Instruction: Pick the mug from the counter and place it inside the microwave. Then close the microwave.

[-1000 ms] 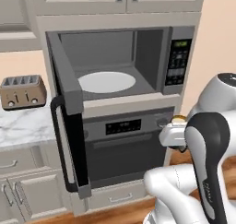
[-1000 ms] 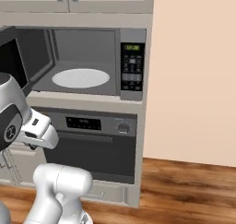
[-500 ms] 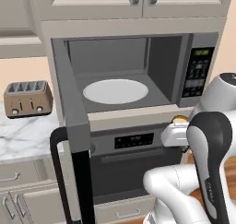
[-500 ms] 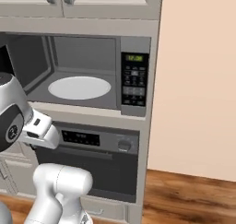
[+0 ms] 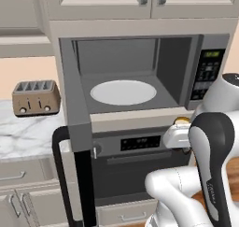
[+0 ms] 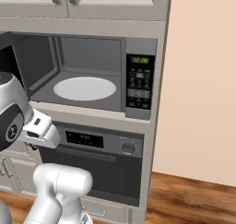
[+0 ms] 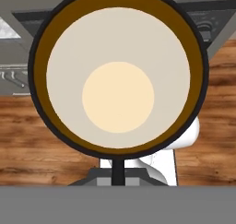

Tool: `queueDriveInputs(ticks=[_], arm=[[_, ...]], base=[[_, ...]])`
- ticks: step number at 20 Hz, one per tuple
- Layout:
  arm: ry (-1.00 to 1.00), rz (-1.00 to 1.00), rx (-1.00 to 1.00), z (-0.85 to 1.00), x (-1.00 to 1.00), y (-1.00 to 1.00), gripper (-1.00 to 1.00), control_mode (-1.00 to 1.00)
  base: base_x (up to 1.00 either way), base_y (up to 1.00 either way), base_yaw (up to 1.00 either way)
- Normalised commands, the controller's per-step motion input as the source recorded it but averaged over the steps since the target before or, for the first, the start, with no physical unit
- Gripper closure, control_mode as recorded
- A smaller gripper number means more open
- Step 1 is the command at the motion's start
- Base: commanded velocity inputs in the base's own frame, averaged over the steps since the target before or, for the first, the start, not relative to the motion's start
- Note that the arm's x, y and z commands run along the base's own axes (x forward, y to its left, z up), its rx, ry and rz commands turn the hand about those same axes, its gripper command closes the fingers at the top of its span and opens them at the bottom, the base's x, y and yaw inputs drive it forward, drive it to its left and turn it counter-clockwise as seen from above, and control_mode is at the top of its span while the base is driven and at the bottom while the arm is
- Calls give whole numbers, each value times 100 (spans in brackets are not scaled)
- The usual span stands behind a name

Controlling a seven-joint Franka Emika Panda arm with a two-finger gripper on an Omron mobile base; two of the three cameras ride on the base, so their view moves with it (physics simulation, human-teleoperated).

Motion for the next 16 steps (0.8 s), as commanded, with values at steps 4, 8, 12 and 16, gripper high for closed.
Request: queueDriveInputs(ticks=[4,8,12,16], arm=[[0,0,0,0,0,0,100,100],[0,0,0,0,0,0,100,100],[0,0,0,0,0,0,100,100],[0,0,0,0,0,0,100,100]], base=[[-18,5,6],[-4,4,6],[0,3,11],[0,9,10]])
